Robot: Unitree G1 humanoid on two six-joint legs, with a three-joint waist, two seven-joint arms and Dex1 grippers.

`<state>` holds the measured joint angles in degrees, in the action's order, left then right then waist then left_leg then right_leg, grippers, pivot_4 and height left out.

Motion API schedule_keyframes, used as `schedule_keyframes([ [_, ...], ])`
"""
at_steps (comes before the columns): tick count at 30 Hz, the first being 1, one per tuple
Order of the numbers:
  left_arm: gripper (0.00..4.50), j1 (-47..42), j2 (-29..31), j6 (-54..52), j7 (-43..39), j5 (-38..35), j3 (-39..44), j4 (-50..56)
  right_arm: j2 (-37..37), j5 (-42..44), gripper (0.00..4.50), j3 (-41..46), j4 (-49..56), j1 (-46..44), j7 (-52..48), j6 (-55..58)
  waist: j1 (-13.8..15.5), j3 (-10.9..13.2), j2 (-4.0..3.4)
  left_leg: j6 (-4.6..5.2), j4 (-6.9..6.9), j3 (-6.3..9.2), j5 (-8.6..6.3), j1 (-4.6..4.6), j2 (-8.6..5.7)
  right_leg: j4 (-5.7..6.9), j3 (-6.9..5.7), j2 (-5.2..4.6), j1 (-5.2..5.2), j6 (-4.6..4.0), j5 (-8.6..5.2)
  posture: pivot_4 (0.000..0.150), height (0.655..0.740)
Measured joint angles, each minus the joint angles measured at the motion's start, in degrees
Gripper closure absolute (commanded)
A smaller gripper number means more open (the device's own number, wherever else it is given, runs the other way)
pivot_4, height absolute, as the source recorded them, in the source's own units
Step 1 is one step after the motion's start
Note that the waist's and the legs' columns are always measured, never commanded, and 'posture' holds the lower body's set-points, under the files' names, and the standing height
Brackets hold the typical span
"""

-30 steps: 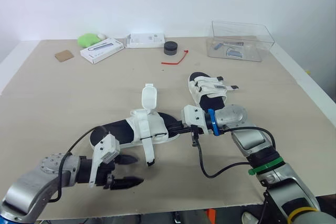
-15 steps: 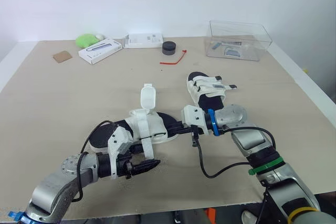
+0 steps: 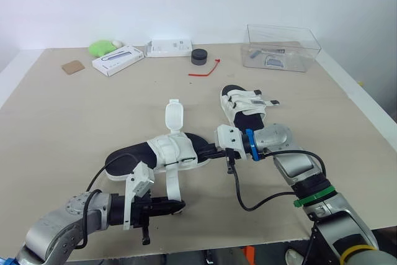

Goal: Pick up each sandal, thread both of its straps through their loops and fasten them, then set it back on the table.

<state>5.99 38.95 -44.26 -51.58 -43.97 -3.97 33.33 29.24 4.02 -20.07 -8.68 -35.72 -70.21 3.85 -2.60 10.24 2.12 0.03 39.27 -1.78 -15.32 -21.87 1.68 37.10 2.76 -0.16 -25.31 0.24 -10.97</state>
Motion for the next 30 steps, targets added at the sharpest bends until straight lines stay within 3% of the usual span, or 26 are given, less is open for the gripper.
schedule_keyframes([
  [11,4.48,1.07,5.06,-3.98,-2.88,-4.36,-0.11,0.04,-0.07,0.1,4.5,0.0,-0.01,-0.14,-0.53,-0.69,-0.02,0.0,0.0,0.0,-0.03,0.01,-0.01,0.03,0.04,0.0,-0.02,0.03,0.0,-0.19,-0.12,0.15,0.74],
  [15,3.09,1.98,10.65,0.72,-7.79,-0.79,-0.35,2.75,-0.19,-0.13,4.5,0.0,-0.58,-0.37,-0.7,-0.77,-0.01,0.01,-0.02,-0.02,-0.13,-0.01,-0.02,0.06,0.03,0.0,-0.01,0.03,-0.02,-0.28,-0.17,0.15,0.74],
  [16,2.86,2.18,11.5,4.67,-9.61,2.19,-0.66,3.39,-0.2,-0.29,4.5,-0.02,-1.06,-0.43,-0.78,-0.78,0.02,0.01,-0.03,-0.02,-0.17,-0.04,-0.02,0.07,0.02,-0.01,0.0,0.02,-0.02,-0.29,-0.18,0.15,0.74],
  [18,2.05,2.35,12.51,11.42,-11.75,7.21,-0.83,3.27,-0.4,-0.34,4.5,-0.04,-1.14,-0.71,-0.9,-0.91,0.04,0.02,-0.02,-0.02,-0.18,-0.07,-0.01,0.09,0.02,-0.02,0.01,0.02,-0.02,-0.3,-0.19,0.15,0.74],
  [19,1.48,2.36,14.63,19.86,-14.18,13.24,-0.61,2.59,-0.43,-0.38,4.5,-0.06,-1.72,-0.9,-0.97,-1.27,0.04,0.01,-0.02,-0.02,-0.24,-0.17,-0.01,0.14,0.02,-0.02,0.01,0.02,-0.02,-0.34,-0.21,0.15,0.74],
  [21,0.85,2.38,15.19,26.07,-15.54,17.29,-0.48,1.4,-0.5,-0.38,4.5,-0.06,-1.86,-0.93,-0.99,-1.38,0.06,0.01,-0.03,-0.02,-0.41,-0.32,0.0,0.27,0.0,-0.02,0.13,-0.02,-0.01,-0.34,-0.21,0.15,0.74],
  [24,0.85,2.16,14.95,47.19,-18.83,26.67,0.21,-3.68,-0.73,-0.39,4.5,-0.07,-2.4,-1.01,-1.09,-1.88,0.05,0.01,-0.01,-0.03,-0.63,-0.54,0.0,0.42,0.02,-0.06,0.31,-0.03,-0.02,-0.37,-0.23,0.15,0.74],
  [27,0.85,0.98,13.17,61.22,-19.55,29.95,1.46,-7.08,-0.71,-0.35,4.5,-0.06,-2.42,-1.02,-1.23,-1.91,0.06,0.01,-0.01,-0.02,-0.72,-0.64,0.0,0.47,0.04,-0.07,0.39,-0.06,-0.02,-0.33,-0.27,0.15,0.74],
  [30,0.85,-6.43,11.16,78.87,-18.53,32.69,4.79,-13.45,-0.65,-0.34,4.5,-0.05,-2.8,-1.13,-1.55,-2.11,0.11,-0.01,0.03,-0.01,-0.72,-0.71,0.01,0.48,0.06,-0.07,0.36,-0.06,0.0,-0.32,-0.24,0.15,0.74],
])
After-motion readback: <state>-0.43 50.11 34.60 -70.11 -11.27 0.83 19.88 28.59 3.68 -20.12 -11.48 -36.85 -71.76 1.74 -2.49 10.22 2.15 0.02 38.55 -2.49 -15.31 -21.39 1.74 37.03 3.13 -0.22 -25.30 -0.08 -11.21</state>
